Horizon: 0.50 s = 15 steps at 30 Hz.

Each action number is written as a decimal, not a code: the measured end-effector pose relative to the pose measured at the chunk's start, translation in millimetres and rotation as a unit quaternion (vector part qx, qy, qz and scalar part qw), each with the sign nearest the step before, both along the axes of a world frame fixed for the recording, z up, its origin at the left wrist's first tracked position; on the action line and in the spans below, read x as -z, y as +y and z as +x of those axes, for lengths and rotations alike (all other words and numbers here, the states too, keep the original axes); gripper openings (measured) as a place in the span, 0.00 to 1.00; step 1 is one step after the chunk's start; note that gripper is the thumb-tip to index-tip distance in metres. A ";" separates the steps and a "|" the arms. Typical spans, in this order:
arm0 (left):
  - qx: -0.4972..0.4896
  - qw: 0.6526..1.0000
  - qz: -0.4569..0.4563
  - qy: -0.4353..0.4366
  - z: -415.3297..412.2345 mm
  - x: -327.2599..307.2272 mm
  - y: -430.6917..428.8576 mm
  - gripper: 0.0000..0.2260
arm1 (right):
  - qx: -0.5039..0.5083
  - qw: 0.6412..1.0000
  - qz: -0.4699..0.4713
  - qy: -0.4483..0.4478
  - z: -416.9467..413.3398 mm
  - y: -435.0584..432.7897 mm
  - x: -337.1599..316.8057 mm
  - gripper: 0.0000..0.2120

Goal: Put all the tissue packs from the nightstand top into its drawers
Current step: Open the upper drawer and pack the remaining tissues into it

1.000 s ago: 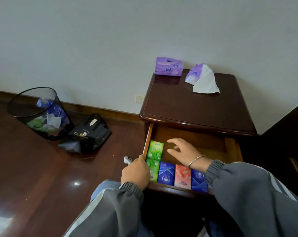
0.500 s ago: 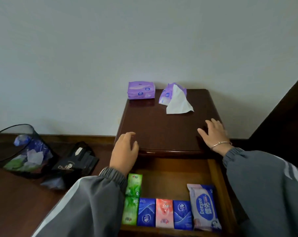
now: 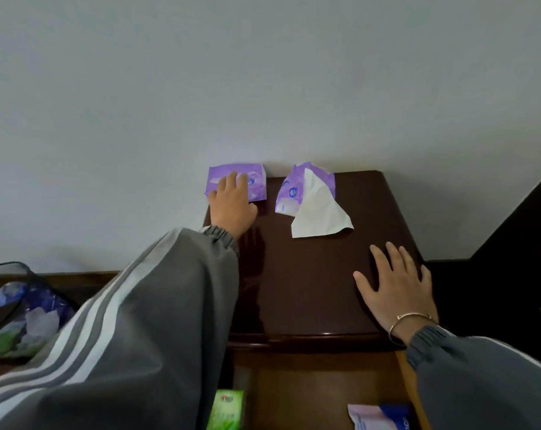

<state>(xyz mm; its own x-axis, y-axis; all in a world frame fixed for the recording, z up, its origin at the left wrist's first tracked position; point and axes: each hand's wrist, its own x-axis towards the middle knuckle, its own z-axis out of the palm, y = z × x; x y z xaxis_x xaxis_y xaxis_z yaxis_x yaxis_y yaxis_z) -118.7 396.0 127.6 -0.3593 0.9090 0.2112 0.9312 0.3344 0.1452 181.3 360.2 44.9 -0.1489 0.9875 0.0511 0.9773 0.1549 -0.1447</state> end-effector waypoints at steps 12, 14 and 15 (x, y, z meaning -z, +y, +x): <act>-0.010 0.996 -0.034 0.083 -42.2 26.8 -8.6 0.09 | -0.002 1.000 0.006 0.019 -0.5 -2.7 -3.2 0.32; 0.008 0.998 -0.016 0.053 -31.0 29.0 -31.1 0.12 | -0.005 1.000 -0.005 0.016 -0.5 -3.1 -5.4 0.31; 0.014 0.999 -0.011 0.043 -24.7 30.2 -43.2 0.14 | -0.007 1.000 -0.011 0.015 -0.4 -3.3 -6.7 0.31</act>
<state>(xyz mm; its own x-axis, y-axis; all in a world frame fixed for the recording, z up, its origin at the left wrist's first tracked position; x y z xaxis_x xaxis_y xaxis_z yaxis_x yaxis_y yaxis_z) -143.4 352.8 97.3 -0.3158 0.9228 0.2209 0.9487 0.3110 0.0572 180.9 356.9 51.6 -0.1615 0.9863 0.0332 0.9702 0.1648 -0.1778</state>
